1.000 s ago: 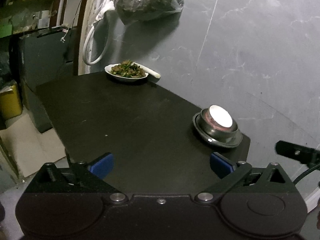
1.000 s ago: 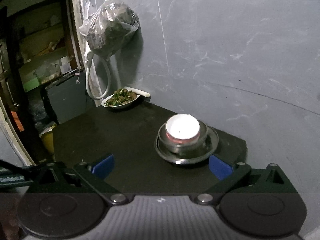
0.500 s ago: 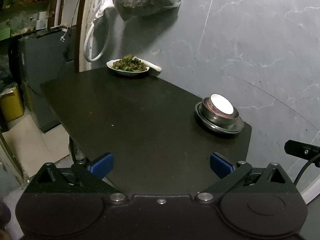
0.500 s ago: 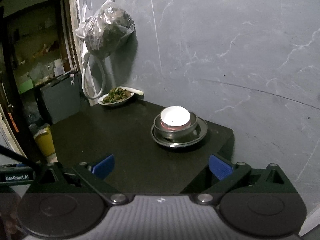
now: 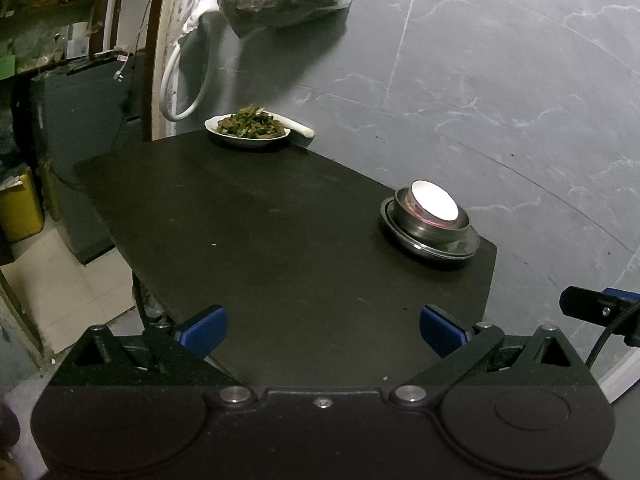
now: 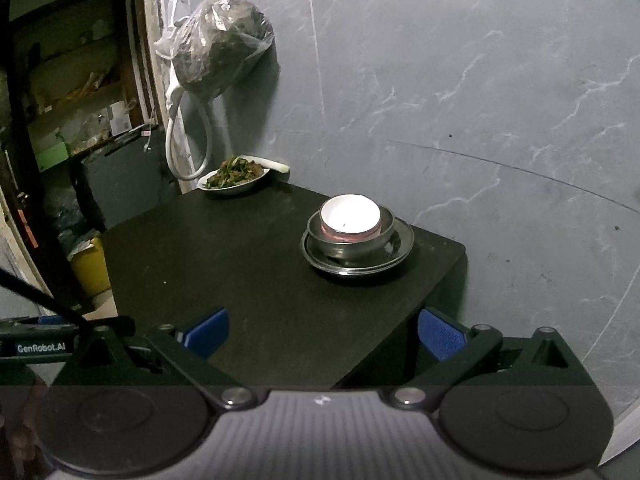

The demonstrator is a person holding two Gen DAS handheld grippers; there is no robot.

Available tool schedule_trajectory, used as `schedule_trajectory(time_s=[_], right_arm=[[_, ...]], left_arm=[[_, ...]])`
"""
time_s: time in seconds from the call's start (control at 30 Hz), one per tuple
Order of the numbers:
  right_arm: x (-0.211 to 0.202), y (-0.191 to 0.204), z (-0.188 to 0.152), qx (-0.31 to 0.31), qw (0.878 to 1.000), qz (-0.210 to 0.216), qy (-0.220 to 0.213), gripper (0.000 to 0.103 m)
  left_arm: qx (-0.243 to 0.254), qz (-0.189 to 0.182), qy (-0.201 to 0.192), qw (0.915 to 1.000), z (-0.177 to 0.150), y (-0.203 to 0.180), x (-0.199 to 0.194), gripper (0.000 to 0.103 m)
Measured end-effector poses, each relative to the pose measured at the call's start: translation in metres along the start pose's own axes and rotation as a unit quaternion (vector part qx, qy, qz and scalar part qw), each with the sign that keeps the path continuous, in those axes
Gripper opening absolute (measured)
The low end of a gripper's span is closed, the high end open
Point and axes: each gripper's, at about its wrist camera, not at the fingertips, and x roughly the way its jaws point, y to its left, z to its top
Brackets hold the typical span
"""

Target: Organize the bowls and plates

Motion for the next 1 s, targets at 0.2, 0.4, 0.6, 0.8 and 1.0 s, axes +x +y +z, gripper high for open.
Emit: schedule_trajectory(time_s=[0.2, 0.4, 0.6, 0.8, 1.0], right_arm=[[-0.001, -0.002, -0.004, 0.001, 1.000, 0.005, 0.004, 0.103], [-0.001, -0.003, -0.004, 0.001, 1.000, 0.007, 0.004, 0.103], [-0.002, -0.004, -0.005, -0.001, 1.000, 0.012, 0.004, 0.103], [-0.002, -0.006, -0.006, 0.002, 1.000, 0.013, 0.002, 0.103], [-0.002, -0.006, -0.007, 0.003, 1.000, 0.014, 0.002, 0.103]], left_arm=[[0.006, 0.001, 0.002, 1.0000, -0.001, -0.004, -0.001, 0.102], [0.006, 0.006, 0.002, 1.0000, -0.002, -0.006, -0.002, 0.102], [0.007, 0.007, 0.002, 0.9999, -0.001, -0.008, -0.002, 0.102], [0.011, 0.010, 0.001, 0.9999, 0.000, -0.011, -0.004, 0.102], [0.013, 0.012, 0.003, 0.9998, -0.001, -0.013, -0.004, 0.102]])
